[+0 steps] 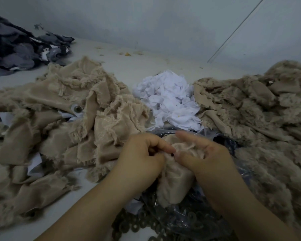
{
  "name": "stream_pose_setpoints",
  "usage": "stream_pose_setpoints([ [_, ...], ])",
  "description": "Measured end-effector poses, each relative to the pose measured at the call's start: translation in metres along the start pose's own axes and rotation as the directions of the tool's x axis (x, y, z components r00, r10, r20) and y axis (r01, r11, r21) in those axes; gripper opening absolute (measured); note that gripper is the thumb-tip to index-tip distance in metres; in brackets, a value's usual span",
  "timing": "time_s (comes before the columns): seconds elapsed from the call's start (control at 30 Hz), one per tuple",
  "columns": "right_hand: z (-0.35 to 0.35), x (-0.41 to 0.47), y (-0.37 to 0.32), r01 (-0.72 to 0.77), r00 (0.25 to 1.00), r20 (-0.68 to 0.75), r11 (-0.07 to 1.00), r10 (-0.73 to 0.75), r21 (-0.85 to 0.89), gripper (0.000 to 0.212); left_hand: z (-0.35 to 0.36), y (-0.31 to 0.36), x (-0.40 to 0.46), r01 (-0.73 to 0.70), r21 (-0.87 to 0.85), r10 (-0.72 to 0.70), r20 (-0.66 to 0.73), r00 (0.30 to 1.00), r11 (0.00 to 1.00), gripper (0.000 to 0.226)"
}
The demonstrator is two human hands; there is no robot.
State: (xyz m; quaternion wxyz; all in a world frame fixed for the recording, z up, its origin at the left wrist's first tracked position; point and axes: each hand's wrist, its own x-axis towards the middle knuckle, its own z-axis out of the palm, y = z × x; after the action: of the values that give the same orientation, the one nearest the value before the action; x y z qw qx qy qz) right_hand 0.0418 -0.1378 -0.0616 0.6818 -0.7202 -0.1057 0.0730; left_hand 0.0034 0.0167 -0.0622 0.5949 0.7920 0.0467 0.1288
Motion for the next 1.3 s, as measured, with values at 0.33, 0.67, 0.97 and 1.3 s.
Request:
stream_pose_setpoints([
  [0.33, 0.000, -0.001, -0.004, -0.043, 0.999, -0.002, 0.997, 0.043, 0.061, 0.034, 0.002, 0.015, 0.091, -0.048, 0.762, 0.065, 0.007, 0.998, 0.646, 0.031],
  [0.67, -0.004, 0.002, -0.004, -0.045, 0.999, -0.008, 0.997, 0.045, 0.056, 0.042, 0.015, 0.025, 0.102, -0.045, 0.700, -0.026, 0.091, 0.996, 0.713, 0.012],
  [0.97, 0.000, 0.000, -0.001, -0.080, 0.997, 0.000, 0.996, 0.080, -0.047, 0.045, 0.010, 0.028, 0.106, -0.070, 0.738, -0.036, 0.127, 0.991, 0.672, 0.016],
  [1.3, -0.004, 0.004, 0.003, -0.097, 0.995, 0.010, 0.995, 0.097, -0.001, 0.045, 0.018, 0.022, 0.128, -0.081, 0.629, 0.021, 0.103, 0.994, 0.773, 0.007],
])
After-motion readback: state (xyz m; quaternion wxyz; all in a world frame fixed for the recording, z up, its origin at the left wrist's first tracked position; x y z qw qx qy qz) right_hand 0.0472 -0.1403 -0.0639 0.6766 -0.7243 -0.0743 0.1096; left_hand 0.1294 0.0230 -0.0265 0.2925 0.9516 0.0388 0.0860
